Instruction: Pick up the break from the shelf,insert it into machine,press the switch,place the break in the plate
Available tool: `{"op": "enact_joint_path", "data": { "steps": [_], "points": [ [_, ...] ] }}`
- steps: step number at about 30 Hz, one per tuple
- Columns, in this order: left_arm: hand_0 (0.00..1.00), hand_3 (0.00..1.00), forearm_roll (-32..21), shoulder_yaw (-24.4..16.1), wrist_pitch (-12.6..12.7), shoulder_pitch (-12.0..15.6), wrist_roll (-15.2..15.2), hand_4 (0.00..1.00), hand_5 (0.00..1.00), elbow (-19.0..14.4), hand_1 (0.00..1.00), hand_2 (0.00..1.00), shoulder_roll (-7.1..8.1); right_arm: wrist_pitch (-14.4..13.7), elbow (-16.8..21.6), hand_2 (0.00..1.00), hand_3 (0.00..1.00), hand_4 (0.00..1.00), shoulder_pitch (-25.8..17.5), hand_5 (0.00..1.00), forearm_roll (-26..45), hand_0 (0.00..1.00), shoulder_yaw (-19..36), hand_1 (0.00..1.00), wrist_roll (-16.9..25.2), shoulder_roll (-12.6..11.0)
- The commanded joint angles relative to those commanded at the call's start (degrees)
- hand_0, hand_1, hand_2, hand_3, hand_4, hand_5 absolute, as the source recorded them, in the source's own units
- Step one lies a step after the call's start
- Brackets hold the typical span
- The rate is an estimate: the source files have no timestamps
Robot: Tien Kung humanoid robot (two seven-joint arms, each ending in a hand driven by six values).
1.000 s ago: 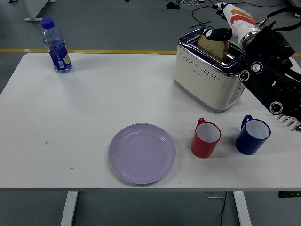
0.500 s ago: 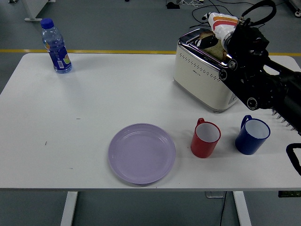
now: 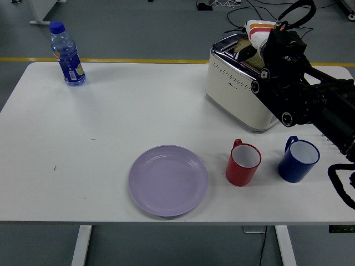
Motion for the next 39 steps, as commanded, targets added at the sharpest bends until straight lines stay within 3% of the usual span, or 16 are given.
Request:
{"op": "enact_joint_path", "data": {
  "steps": [4, 5, 22, 23, 28, 29, 39],
  "points": [
    [0.653, 0.599, 0.1, 0.2, 0.0, -0.1, 0.0, 0.331, 0.932, 0.0, 0.593, 0.592, 0.04, -0.4, -0.9, 0.657, 0.781, 0.766, 0.2, 0.414, -0.4, 0.623, 0.1, 0.639, -0.3, 0.0],
    [0.654, 0.598, 0.1, 0.2, 0.0, -0.1, 0.0, 0.332, 0.931, 0.0, 0.593, 0.592, 0.05, -0.4, -1.0, 0.603, 0.731, 0.762, 0.2, 0.41, -0.5, 0.543, 0.1, 0.577, -0.4, 0.0],
    [0.655, 0.599, 0.0, 0.2, 0.0, -0.1, 0.0, 0.333, 0.929, 0.0, 0.593, 0.592, 0.01, -2.2, -3.5, 0.559, 0.702, 0.746, 0.0, 0.397, 2.0, 0.489, -1.8, 0.536, 1.9, 0.0],
    [0.656, 0.598, 0.1, 0.1, 0.0, -0.2, 0.0, 0.334, 0.929, 0.0, 0.595, 0.592, 0.0, -2.4, -3.5, 0.498, 0.648, 0.724, 0.0, 0.369, 2.2, 0.4, -2.0, 0.473, 2.2, 0.0],
    [0.656, 0.598, 0.2, 0.1, 0.0, -0.3, 0.1, 0.334, 0.929, 0.0, 0.595, 0.592, 0.0, -3.7, -3.8, 0.498, 0.648, 0.724, -0.2, 0.369, 2.9, 0.4, -2.8, 0.473, 2.8, 0.0],
    [0.655, 0.598, 0.2, 0.0, 0.0, -0.3, 0.1, 0.334, 0.929, 0.0, 0.595, 0.592, 0.01, -4.3, -3.9, 0.436, 0.552, 0.572, -0.2, 0.174, 2.9, 0.305, -2.9, 0.381, 3.0, 0.0],
    [0.656, 0.598, 0.6, -0.2, -0.1, -0.2, 0.1, 0.334, 0.928, 0.0, 0.595, 0.592, -0.04, -5.2, -3.8, 0.433, 0.544, 0.537, -1.0, 0.135, 2.7, 0.271, -2.9, 0.356, 3.3, 0.0]
  ]
}}
